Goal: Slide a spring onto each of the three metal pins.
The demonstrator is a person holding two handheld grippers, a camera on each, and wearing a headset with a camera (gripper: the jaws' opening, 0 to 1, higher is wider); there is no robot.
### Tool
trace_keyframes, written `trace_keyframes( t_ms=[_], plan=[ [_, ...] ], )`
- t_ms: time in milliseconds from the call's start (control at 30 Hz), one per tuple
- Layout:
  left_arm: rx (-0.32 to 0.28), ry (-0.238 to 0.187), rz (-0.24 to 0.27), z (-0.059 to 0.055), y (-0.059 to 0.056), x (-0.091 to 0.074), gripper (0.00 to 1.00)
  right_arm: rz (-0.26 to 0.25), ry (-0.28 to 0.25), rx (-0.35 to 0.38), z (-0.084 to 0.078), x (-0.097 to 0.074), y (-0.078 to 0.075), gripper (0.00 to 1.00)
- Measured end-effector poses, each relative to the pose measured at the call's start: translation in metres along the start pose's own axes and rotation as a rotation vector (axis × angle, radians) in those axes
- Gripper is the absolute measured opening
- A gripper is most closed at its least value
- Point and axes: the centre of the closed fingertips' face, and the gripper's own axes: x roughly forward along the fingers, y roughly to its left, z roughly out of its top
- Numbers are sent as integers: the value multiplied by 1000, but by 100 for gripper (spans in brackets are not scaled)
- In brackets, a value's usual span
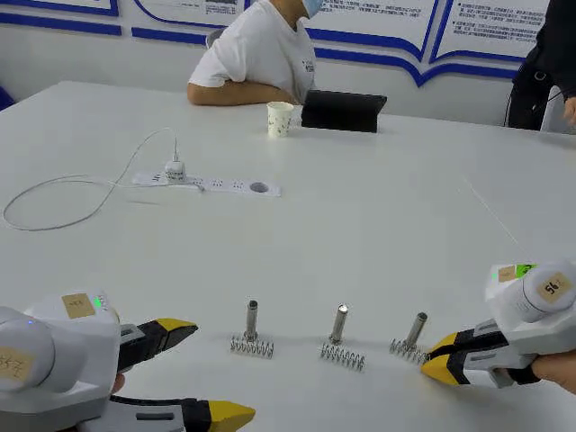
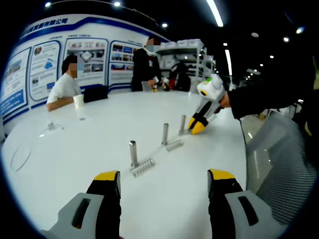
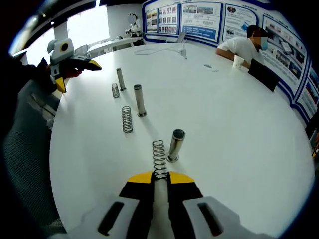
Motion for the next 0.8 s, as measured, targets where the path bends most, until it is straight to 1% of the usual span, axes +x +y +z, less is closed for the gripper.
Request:
trace_keyframes(
  t_ms=[100,200,300,400,500,600,700,800],
  plan=[
    [6,2,-17,0,-4,0,71,7,-3,-16,3,-4,8,11],
    [15,7,-42,-1,-10,0,70,22,-1,-26,4,-9,16,11],
    [35,19,-94,-3,-22,2,65,42,8,-58,5,-14,28,11],
    [55,31,-123,-3,-29,6,63,66,11,-80,10,-17,40,11],
    [81,40,-166,-1,-36,9,60,90,15,-116,17,-18,52,11],
    [122,67,-201,0,-41,14,59,113,12,-142,26,-17,64,11],
    [138,72,-226,4,-44,17,57,138,11,-170,34,-15,74,11],
    [172,81,-256,9,-47,23,54,161,9,-198,45,-13,85,11]
  ],
)
